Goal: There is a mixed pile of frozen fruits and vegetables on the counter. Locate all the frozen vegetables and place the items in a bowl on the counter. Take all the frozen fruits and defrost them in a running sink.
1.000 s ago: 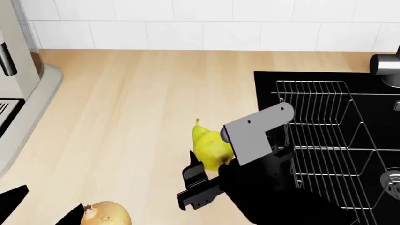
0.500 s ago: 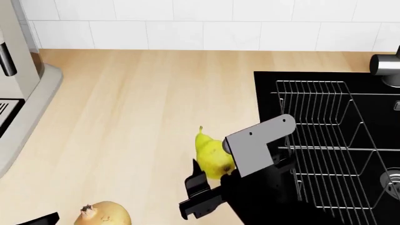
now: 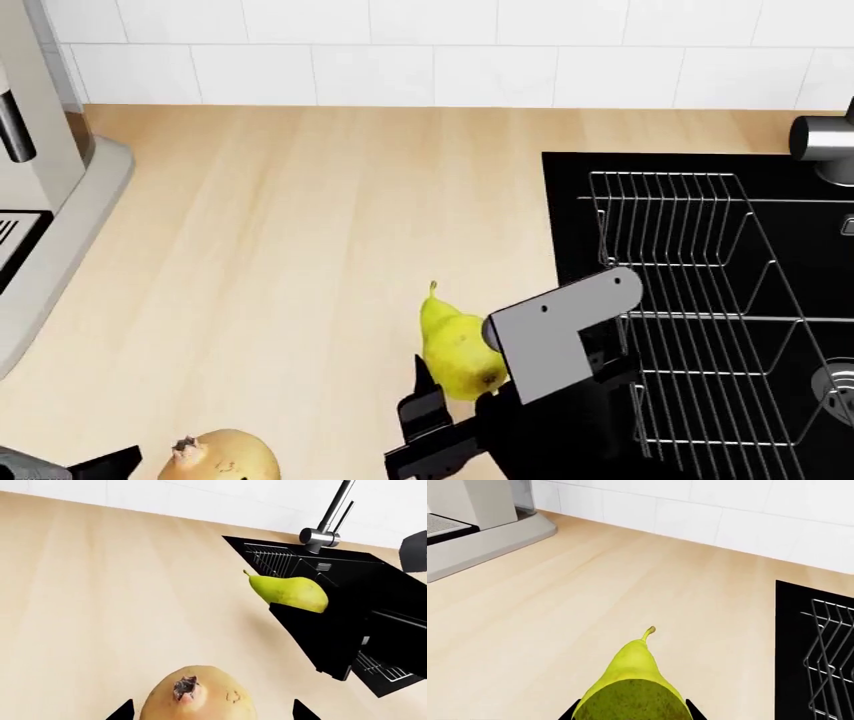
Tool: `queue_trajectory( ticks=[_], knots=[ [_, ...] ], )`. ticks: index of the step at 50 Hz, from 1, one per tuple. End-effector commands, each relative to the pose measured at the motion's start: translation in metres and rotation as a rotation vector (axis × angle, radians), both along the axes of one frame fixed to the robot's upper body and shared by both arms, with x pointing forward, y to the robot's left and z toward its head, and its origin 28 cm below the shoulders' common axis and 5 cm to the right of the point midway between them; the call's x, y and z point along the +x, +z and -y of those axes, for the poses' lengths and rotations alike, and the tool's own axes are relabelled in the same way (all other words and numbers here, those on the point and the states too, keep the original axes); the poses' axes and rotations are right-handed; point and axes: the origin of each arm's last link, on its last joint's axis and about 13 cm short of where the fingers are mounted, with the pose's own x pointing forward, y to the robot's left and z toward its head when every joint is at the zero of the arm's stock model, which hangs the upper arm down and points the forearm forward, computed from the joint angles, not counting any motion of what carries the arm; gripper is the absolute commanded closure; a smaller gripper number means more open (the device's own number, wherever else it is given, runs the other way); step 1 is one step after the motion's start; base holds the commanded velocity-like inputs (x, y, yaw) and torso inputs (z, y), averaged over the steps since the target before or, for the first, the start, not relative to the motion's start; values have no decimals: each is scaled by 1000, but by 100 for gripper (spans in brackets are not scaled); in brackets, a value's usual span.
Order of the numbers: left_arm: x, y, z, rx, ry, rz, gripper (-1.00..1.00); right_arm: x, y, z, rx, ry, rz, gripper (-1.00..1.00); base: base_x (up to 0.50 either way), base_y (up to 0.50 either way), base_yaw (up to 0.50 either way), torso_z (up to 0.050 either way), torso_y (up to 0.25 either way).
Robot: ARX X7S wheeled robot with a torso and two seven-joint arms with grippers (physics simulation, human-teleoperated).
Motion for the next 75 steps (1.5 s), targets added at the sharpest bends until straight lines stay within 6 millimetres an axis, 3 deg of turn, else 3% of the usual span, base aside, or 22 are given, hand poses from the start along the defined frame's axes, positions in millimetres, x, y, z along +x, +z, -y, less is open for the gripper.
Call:
queue_trajectory(
  ticks=[1, 28, 41, 50, 51, 60, 61, 62, 70, 75],
  knots=[
    [8, -8, 2, 34, 18, -6, -100, -6, 1, 3, -7, -3, 23, 100, 0, 0, 0, 0, 0],
    [36, -28, 12, 114, -4, -33, -100, -12, 0, 3, 1, -4, 26, 100, 0, 0, 0, 0, 0],
    [32, -43, 18, 138, -56, -98, -100, -14, -1, 4, 8, -3, 24, 100, 0, 0, 0, 0, 0],
    [29, -43, 21, 133, -89, -87, -100, -15, -1, 4, 13, -7, 29, 100, 0, 0, 0, 0, 0],
    [29, -42, 21, 133, -80, -67, 100, -15, -1, 5, 13, -8, 29, 100, 0, 0, 0, 0, 0],
    [28, -24, 24, 142, -59, 38, 100, -16, -1, 5, 17, -11, 32, 100, 0, 0, 0, 0, 0],
    [26, 16, 9, 93, 90, 226, 100, -39, 16, 26, 82, -169, 120, 100, 0, 0, 0, 0, 0],
    [25, 20, 8, 93, 97, 232, 100, -48, 29, 22, 91, -162, 190, 100, 0, 0, 0, 0, 0],
    [22, 36, 4, 75, 130, 292, 100, -62, 44, 33, 101, -225, 252, 100, 0, 0, 0, 2, 0],
    [24, 34, -1, 79, 164, 298, 100, -70, 51, 38, 110, -259, 276, 100, 0, 0, 0, 0, 0]
  ],
)
